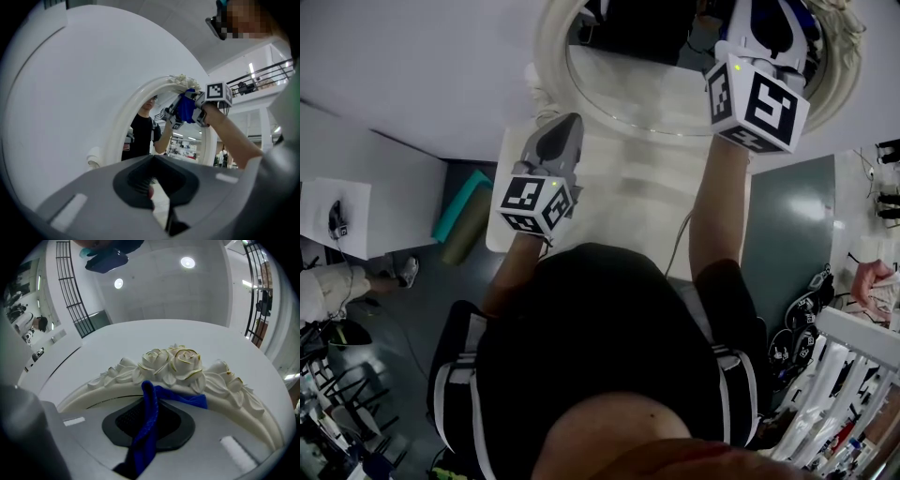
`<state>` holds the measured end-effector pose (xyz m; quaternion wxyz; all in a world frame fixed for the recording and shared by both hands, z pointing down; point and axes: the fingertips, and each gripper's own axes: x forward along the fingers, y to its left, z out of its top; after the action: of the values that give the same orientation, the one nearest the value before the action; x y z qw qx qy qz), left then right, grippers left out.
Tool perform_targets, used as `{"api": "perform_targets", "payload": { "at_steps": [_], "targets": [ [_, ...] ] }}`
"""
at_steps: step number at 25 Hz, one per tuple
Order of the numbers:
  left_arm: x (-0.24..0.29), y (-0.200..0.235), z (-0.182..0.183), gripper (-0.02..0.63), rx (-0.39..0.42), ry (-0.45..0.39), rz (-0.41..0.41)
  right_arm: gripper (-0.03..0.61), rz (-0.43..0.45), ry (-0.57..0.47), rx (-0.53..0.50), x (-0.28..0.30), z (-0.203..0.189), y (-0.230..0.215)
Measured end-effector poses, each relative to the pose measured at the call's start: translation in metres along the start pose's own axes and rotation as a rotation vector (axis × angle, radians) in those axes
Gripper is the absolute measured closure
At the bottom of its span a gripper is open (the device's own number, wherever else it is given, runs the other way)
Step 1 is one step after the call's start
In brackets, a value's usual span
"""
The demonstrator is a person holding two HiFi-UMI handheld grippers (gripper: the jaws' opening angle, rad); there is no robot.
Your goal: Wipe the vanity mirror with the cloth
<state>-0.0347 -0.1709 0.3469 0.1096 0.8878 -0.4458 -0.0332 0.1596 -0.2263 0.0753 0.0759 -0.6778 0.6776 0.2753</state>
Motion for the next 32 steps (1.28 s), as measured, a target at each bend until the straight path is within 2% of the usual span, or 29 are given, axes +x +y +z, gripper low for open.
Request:
{"api": "perform_targets", "payload": {
  "at_steps": [13,16,18,20,28,32],
  "targets": [
    [-0.001,0.015,-0.001,0.603,-0.015,0.001,0.011,0.532,0.066,0.008,-0.1,0.009,0.0,0.051],
    [-0.002,0.019,-0.003,0.603,-0.019,0.005,0.021,0.532,0.125,-0.037,-0.207,0.01,-0.004,0.075],
    [-0.001,0.021,-0.006,0.603,-0.023,0.007,0.03,0.532,0.159,-0.025,-0.281,0.01,-0.015,0.094],
    [-0.001,0.023,-0.008,0.603,-0.027,0.011,0.037,0.532,0.188,0.004,-0.314,0.007,-0.027,0.112],
    [-0.008,0.036,-0.014,0.603,-0.036,0.023,0.07,0.533,0.307,0.026,-0.342,-0.006,-0.065,0.171],
    [-0.01,0.04,-0.017,0.603,-0.042,0.024,0.084,0.534,0.389,0.062,-0.384,-0.02,-0.098,0.202]
  ]
}}
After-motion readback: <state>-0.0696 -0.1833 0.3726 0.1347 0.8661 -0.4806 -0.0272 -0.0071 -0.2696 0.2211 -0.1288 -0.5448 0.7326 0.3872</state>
